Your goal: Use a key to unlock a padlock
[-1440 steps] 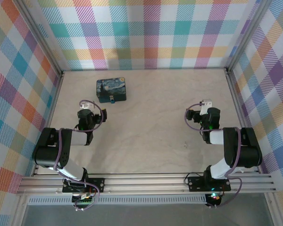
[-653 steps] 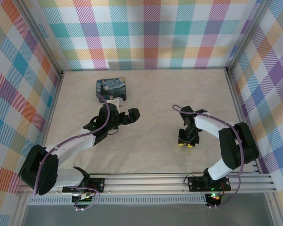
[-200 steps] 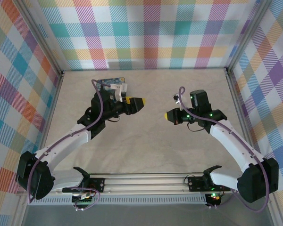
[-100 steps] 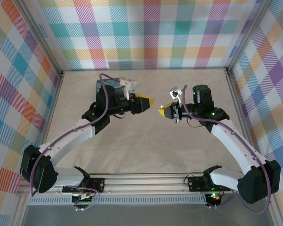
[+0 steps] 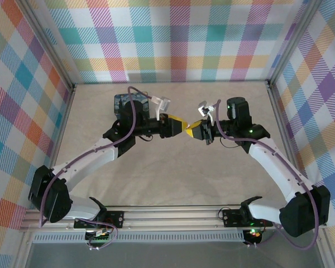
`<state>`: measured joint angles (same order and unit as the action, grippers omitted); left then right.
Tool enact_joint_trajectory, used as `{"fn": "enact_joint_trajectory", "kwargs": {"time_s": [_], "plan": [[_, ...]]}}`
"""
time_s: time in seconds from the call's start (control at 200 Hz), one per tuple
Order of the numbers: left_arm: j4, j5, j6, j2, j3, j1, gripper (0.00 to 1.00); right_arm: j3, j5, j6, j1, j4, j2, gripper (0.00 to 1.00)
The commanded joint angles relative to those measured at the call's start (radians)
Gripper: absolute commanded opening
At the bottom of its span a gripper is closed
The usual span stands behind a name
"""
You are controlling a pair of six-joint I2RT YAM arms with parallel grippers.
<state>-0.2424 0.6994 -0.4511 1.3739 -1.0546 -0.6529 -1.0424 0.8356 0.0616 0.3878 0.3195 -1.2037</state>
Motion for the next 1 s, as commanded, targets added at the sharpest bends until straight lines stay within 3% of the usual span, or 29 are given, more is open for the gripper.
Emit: {"fn": "enact_joint_trajectory", "kwargs": {"time_s": [0.0, 0.365, 0.76, 0.87, 0.995], "plan": [[-0.026, 0.045, 0.02, 0.014, -0.047, -0.02, 0.47, -0.04, 0.038, 0.029, 0.011, 0.008, -0.006, 0.0], [-0.025, 0.06, 0.02, 0.047, -0.074, -0.038, 0.38, -0.047, 0.03, 0.029, 0.017, 0.015, -0.012, 0.0], [0.005, 0.046, 0.041, 0.048, -0.081, -0.041, 0.0, -0.042, 0.017, 0.014, 0.017, 0.002, -0.007, 0.0], [0.02, 0.007, 0.057, 0.028, -0.076, -0.042, 0.0, -0.032, 0.017, -0.001, 0.017, 0.001, 0.0, 0.0], [0.009, -0.051, 0.058, 0.0, -0.062, -0.041, 0.0, 0.005, 0.018, -0.033, 0.016, -0.023, 0.017, 0.08]]}}
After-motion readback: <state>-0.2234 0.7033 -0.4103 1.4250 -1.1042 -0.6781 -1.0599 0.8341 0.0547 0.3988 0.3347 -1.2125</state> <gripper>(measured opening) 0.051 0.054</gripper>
